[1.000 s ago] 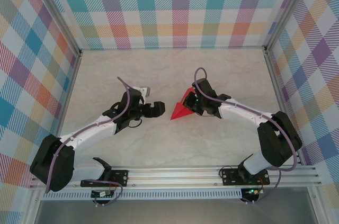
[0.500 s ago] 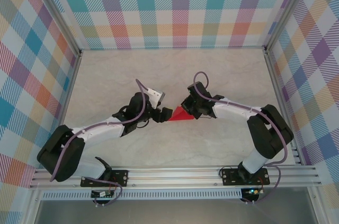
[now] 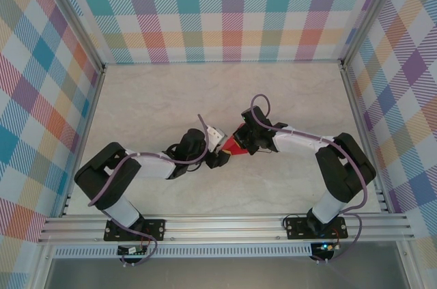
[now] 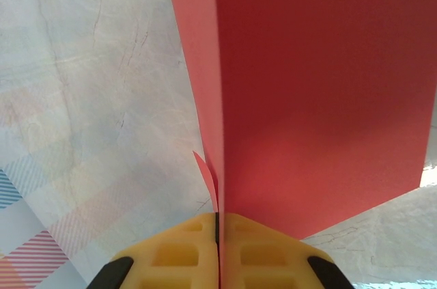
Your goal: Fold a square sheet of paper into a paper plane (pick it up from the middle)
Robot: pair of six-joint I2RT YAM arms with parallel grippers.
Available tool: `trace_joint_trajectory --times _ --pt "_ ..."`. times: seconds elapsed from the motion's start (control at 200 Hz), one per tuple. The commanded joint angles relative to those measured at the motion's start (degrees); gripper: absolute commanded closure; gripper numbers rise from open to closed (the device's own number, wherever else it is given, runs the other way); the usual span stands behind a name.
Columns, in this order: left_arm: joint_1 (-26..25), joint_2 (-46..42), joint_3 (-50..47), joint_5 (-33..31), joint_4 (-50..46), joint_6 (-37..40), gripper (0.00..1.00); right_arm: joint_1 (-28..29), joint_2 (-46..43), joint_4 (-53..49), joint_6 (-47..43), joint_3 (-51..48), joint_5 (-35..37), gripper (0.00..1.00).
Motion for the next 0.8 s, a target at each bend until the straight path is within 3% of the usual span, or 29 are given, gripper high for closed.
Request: trace_joint_trajectory --times 0.0,0.23,0.525,0.69,0.795 --pt "-1.55 2.84 1.15 -1.84 6.03 1.66 0.44 0.3 -0.06 0.38 1.14 -0.87 -1.21 0.94" --pt "-2.1 6.86 0.85 -5.43 11.98 -0.74 0.56 0.31 -0.06 0.67 1.74 -1.18 -2.51 0.94" --pt "-2.16 8.24 -0.19 -4.14 14.42 -3.34 0.74 0.14 -0.57 0.6 2.14 -1.84 -2.99 0.89" --pt "-2.11 8.71 -0.61 -2.75 14.54 -4.77 0.83 -0.56 -2.37 0.4 0.51 -2.27 -2.6 0.8" --pt "-2.14 9.11 -1.04 -2.37 15.18 -6.27 0.86 -1.35 -5.68 0.73 -2.99 -3.71 -1.52 0.67"
